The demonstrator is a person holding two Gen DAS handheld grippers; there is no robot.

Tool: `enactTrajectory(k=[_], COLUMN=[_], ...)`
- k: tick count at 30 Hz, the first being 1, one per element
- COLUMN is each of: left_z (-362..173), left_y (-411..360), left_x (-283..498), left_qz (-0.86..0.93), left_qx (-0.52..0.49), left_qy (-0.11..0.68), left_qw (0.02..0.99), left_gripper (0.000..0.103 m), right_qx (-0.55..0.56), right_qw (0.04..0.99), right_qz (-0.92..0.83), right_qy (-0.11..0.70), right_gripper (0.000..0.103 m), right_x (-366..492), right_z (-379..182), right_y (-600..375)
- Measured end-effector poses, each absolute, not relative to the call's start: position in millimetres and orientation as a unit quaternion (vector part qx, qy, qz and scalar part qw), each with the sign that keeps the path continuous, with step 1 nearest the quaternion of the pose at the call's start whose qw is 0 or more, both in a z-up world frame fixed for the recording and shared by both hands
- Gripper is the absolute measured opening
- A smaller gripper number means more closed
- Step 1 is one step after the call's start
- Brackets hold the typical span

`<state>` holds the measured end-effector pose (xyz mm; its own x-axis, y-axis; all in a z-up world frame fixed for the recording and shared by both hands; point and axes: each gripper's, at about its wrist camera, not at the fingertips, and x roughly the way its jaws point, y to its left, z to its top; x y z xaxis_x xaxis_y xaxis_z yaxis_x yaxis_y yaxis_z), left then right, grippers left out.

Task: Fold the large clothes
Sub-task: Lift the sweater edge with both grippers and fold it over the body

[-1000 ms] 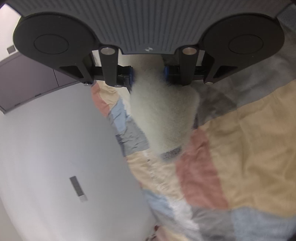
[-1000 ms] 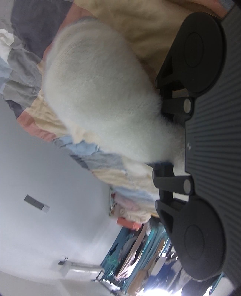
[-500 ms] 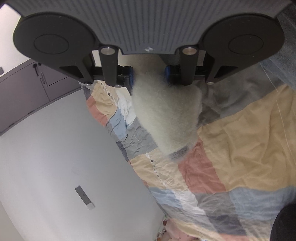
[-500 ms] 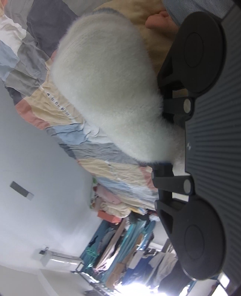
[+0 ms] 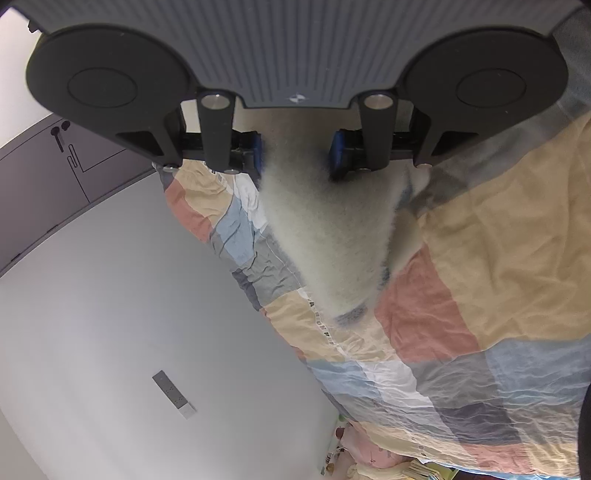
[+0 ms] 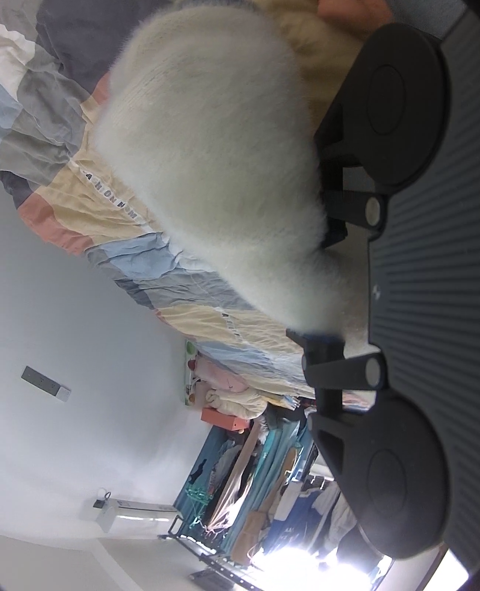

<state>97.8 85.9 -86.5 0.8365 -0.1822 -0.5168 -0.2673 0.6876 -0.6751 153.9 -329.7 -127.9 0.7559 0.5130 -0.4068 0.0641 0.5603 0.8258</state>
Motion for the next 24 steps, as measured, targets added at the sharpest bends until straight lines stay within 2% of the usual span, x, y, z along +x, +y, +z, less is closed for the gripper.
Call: enactTrajectory(k=[8, 24], left_z=[-101, -186], left_y=[86, 111], left_x=[151, 277], left_qz=[0.037, 0.008], left_qx=[-0.382, -0.373], left_qy=[0.281, 0.309], left_qw=[0.879, 0.875], left_gripper=[0.041, 0.044], right_qx=[0.442, 0.411], right_qw=[0.824, 0.823], right_qz=[0.113, 0.061], right_qy=[0.336, 0.388], right_gripper=[0.052, 0.055], right_x=[200, 295], right_z=[-140, -191], right_y=[-323, -301])
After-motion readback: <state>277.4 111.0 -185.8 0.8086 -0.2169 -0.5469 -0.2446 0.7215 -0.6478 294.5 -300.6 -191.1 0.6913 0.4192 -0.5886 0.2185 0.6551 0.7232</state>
